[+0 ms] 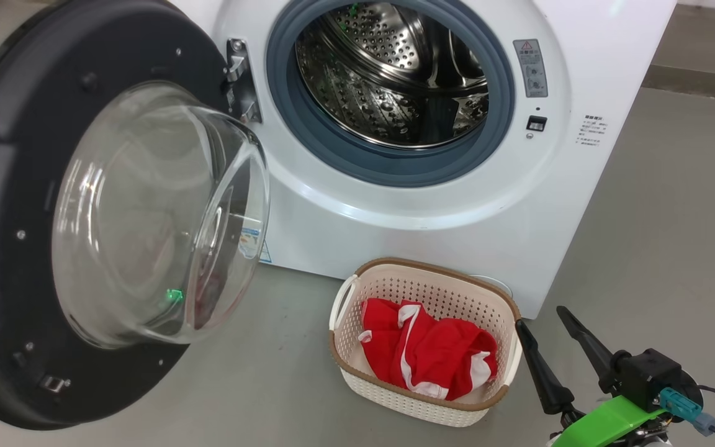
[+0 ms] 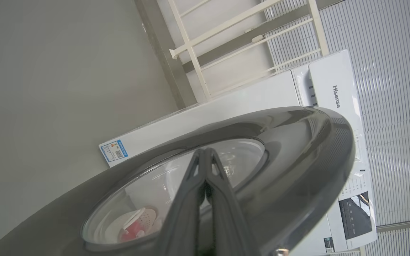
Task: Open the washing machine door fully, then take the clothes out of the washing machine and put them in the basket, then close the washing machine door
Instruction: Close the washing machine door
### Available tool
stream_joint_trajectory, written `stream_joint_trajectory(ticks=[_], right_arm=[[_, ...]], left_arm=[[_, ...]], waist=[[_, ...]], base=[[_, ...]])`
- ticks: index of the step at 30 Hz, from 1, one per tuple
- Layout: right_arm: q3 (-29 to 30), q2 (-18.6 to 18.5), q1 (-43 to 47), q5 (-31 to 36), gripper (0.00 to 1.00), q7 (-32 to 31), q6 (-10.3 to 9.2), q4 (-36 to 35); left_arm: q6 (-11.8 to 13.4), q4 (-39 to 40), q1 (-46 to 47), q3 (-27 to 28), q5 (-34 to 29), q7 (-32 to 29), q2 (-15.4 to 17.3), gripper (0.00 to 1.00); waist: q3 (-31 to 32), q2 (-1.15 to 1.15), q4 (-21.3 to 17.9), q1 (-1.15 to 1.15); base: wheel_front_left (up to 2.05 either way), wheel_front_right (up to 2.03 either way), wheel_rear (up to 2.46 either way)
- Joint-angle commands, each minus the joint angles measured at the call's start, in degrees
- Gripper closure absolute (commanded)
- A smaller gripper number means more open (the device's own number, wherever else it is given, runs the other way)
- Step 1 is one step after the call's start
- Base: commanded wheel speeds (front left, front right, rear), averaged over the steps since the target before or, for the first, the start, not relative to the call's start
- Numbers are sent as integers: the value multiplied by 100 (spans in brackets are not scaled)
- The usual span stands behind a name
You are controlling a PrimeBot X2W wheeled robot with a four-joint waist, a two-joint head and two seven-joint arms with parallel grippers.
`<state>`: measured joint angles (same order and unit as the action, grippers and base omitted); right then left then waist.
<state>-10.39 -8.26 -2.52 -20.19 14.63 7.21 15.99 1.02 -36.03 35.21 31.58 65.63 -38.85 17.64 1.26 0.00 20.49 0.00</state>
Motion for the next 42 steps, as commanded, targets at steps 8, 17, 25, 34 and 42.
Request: stream_joint_trajectory(ticks=[8,17,25,34,42], right_arm=[[-155,10,-75,-3,0,37,28,-39],[-144,68,-84,-10,0,37,28,17],[-140,102,-93,7,0,37,28,14],[-139,135,-140,6,0,37,28,29],[-156,136,-143,-11,0,37,28,45]], left_arm=[[397,1417,-586,185,368,-483,-362,100],[714,2607,-1127,27,505,-836,-897,100],[878,3318,-1377,-133,620,-1036,-1169,100],[991,3875,-1675,-479,635,-1088,-1365,100],[1094,4224,-1987,-897,751,-992,-1453,100]], waist=[[6,0,-72,0],[50,0,-190,0],[22,0,-259,0],[-20,0,-409,0],[6,0,-631,0]], base=[[0,0,0],[0,0,0],[0,0,0],[0,0,0],[0,0,0]])
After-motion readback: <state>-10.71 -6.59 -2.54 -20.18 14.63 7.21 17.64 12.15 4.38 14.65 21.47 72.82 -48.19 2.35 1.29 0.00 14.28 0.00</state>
